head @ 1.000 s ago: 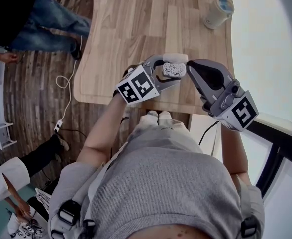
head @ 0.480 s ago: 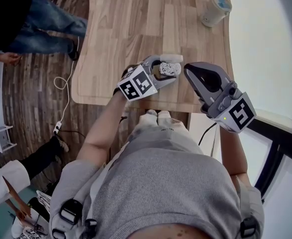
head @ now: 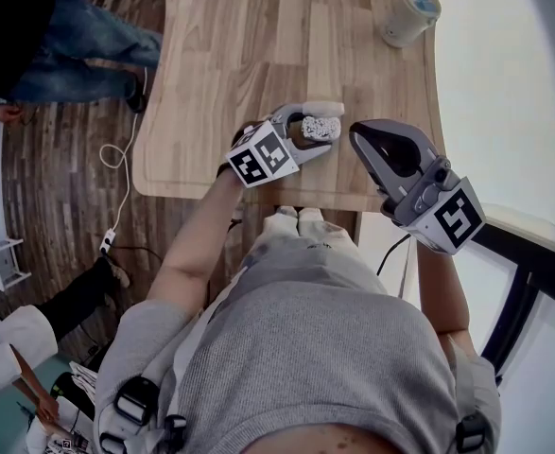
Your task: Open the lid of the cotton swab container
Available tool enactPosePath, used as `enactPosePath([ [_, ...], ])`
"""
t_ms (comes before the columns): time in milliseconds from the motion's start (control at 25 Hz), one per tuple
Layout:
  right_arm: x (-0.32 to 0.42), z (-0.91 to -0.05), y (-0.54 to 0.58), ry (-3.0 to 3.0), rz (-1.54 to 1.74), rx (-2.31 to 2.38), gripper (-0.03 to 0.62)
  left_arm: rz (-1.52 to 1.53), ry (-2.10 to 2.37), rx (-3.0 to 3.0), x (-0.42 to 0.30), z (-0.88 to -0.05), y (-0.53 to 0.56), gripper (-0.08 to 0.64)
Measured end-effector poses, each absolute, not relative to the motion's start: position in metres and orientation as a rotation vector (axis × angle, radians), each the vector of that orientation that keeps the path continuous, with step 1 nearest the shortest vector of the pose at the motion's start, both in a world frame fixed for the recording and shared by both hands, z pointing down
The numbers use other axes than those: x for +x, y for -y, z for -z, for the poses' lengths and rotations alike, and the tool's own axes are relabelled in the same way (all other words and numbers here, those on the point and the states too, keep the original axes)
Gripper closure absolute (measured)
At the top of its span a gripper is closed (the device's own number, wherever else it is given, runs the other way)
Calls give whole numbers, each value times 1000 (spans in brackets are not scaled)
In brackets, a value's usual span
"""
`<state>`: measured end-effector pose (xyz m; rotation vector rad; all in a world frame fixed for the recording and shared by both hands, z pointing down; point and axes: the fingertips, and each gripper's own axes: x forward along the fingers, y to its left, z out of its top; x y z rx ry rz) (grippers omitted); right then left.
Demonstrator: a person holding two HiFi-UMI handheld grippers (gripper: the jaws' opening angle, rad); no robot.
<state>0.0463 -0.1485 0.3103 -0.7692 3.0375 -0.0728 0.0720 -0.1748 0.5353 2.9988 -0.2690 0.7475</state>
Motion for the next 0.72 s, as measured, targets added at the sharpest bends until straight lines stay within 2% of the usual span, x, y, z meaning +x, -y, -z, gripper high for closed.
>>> enactPosePath([
  [720, 45, -315, 148, -3036, 104, -751, 591, -811, 217, 3008, 71, -559, 170, 321],
])
